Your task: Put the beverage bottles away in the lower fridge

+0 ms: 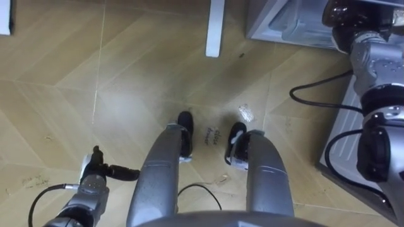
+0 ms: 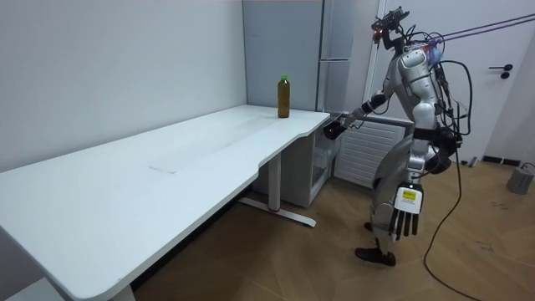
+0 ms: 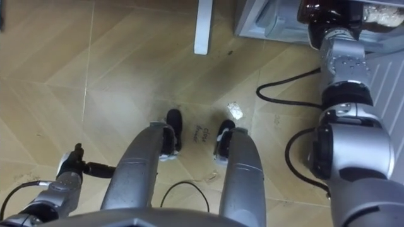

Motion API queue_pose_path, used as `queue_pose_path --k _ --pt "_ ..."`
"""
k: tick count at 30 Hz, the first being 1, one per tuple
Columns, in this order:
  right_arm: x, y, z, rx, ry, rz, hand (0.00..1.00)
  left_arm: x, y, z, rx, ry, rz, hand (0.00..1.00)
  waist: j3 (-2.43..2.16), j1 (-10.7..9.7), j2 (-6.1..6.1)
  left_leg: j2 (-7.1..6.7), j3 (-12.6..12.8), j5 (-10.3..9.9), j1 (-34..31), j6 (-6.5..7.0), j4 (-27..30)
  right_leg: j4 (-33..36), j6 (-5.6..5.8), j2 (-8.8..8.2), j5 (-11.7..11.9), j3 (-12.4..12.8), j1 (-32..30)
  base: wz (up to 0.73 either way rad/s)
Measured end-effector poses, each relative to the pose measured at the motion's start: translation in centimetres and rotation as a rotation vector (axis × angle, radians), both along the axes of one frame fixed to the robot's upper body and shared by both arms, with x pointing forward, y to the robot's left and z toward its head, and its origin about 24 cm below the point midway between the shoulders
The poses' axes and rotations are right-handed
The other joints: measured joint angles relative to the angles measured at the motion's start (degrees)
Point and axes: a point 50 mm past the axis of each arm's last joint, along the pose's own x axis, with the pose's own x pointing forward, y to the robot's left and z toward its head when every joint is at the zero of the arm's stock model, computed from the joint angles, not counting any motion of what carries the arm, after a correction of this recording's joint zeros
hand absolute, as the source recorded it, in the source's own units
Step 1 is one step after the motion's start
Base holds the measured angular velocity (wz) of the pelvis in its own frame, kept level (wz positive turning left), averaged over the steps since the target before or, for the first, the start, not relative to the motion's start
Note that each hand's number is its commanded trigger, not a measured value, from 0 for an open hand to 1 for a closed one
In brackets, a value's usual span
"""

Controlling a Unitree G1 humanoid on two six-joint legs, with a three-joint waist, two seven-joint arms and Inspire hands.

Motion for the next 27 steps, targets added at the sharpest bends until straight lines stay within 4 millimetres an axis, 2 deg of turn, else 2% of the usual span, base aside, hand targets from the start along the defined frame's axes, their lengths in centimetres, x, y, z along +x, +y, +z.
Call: queue_pose_path --k 7,8,9,10,11,22,27 --pt "0.2 -0.6 0.9 -0.01 -0.006 -0.007 1.0 -0.2 0.3 0.1 -0.01 -0.004 0.025 0.0 0.06 0.62 -0.09 0.02 0.62 0.04 -0.25 0.08 -0.35 -0.06 0.07 -0.16 -0.04 0.76 -0.67 -0.01" --pt "0.2 -0.8 1.0 -0.011 -0.001 -0.008 0.84 -0.3 0.4 0.0 -0.015 -0.003 0.036 0.0 0.07 0.63 -0.09 0.05 0.63 0.04 -0.32 0.08 -0.38 -0.13 0.08 -0.17 -0.05 0.69 -0.7 0.0" --pt "0.2 -0.8 1.1 -0.01 0.001 -0.01 0.59 -0.3 0.4 0.0 -0.017 -0.003 0.041 0.0 0.07 0.65 -0.09 0.06 0.63 0.04 -0.37 0.08 -0.42 -0.17 0.09 -0.16 -0.05 0.65 -0.72 0.04" --pt "0.3 -1.0 1.3 -0.01 0.005 -0.013 0.15 -0.5 0.4 0.0 -0.019 0.001 0.047 0.0 0.08 0.68 -0.09 0.05 0.63 0.04 -0.49 0.08 -0.47 -0.25 0.13 -0.13 -0.08 0.62 -0.78 0.03" --pt "0.3 -1.1 1.5 -0.01 0.009 -0.017 0.0 -0.6 0.3 -0.1 -0.022 0.004 0.051 0.0 0.09 0.7 -0.08 0.06 0.63 0.03 -0.58 0.08 -0.52 -0.36 0.16 -0.08 -0.09 0.56 -0.81 0.0" --pt "0.1 -1.6 1.6 0.006 0.082 -0.048 0.0 -0.8 0.2 -0.2 -0.032 0.007 0.054 0.0 0.32 0.88 0.15 0.01 0.9 0.02 -0.7 0.1 -1.23 -0.98 0.42 -0.01 -0.33 0.46 -0.85 0.0" --pt "0.1 -2.3 2.4 -0.01 0.077 -0.063 0.0 -0.8 0.1 -0.2 -0.042 0.007 0.048 0.0 0.38 1.57 0.25 0.02 0.98 0.01 -0.73 0.12 -1.3 -0.97 0.47 -0.02 -0.39 0.43 -0.89 0.0"
